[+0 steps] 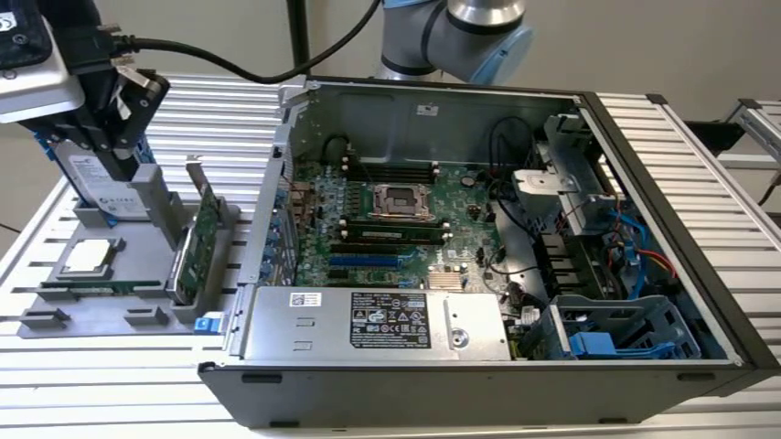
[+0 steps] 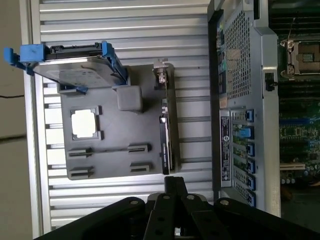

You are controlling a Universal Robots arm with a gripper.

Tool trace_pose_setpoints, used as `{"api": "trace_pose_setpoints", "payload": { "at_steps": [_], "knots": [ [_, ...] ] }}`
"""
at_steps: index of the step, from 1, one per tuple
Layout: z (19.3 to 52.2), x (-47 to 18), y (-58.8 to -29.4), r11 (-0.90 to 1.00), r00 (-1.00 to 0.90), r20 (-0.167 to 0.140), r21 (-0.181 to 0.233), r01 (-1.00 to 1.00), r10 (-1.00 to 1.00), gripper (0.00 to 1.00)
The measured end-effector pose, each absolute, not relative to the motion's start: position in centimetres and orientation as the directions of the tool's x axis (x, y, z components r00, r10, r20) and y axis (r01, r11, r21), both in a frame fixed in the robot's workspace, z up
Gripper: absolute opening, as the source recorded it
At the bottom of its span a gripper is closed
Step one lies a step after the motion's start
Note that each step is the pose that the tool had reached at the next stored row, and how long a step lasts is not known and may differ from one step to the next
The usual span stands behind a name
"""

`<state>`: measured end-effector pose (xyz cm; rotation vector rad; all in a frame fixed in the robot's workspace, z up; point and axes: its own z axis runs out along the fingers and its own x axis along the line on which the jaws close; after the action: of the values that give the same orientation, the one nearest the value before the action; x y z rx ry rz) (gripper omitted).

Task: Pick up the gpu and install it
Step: 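Pick up the gpu and move the gpu toward the slot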

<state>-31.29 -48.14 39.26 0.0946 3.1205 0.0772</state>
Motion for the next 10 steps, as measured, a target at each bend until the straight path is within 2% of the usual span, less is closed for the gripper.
{"api": "trace_pose_setpoints", "payload": {
  "at_steps": [10],
  "knots": [
    [39.26, -31.29, -49.04, 0.997, -0.998, -0.017, 0.05, 0.06, 0.061, 0.0]
  ]
}}
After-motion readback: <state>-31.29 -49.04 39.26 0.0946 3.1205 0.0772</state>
